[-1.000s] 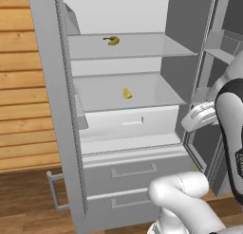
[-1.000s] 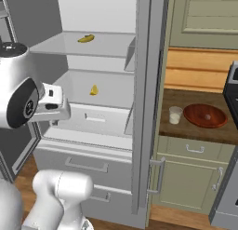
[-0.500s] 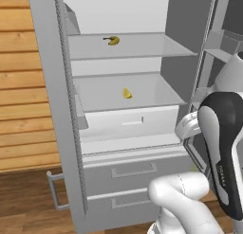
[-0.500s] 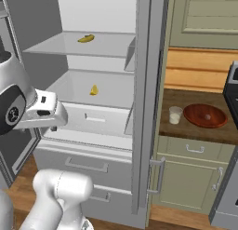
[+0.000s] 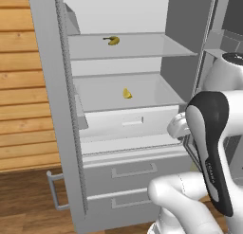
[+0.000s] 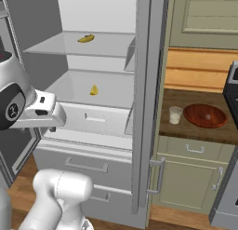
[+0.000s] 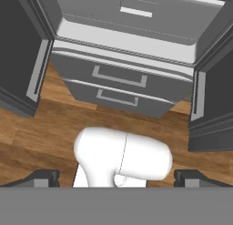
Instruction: Grab a lemon wedge from the fridge and one ice cube from the ice bowl, and put them in the glass of lemonade.
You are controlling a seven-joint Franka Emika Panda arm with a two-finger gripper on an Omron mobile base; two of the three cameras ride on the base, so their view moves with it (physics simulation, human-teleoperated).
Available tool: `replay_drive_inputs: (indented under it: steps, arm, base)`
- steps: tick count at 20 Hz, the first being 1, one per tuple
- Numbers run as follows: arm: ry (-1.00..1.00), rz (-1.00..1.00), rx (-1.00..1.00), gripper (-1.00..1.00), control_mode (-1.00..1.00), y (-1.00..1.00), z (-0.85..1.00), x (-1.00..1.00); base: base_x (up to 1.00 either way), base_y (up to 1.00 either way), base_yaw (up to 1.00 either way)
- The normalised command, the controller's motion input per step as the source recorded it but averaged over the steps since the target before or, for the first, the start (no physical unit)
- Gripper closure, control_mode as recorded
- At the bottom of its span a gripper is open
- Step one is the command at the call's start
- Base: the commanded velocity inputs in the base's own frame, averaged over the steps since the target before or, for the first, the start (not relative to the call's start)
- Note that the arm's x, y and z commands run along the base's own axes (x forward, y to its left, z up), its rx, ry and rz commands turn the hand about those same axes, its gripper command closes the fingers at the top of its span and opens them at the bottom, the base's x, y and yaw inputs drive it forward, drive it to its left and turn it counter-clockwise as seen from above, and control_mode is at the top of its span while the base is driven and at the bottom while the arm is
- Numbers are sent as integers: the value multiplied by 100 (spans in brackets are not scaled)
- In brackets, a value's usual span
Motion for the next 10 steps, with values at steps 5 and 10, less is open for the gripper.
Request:
replay_drive_inputs:
  steps: [5, 10]
  arm:
    - [0, -1, 0, -100, -100, 0, -17, 13]
    - [0, 0, 0, -100, 100, 0, -9, 10]
  base:
    - [0, 0, 0]
    - [29, 0, 0]
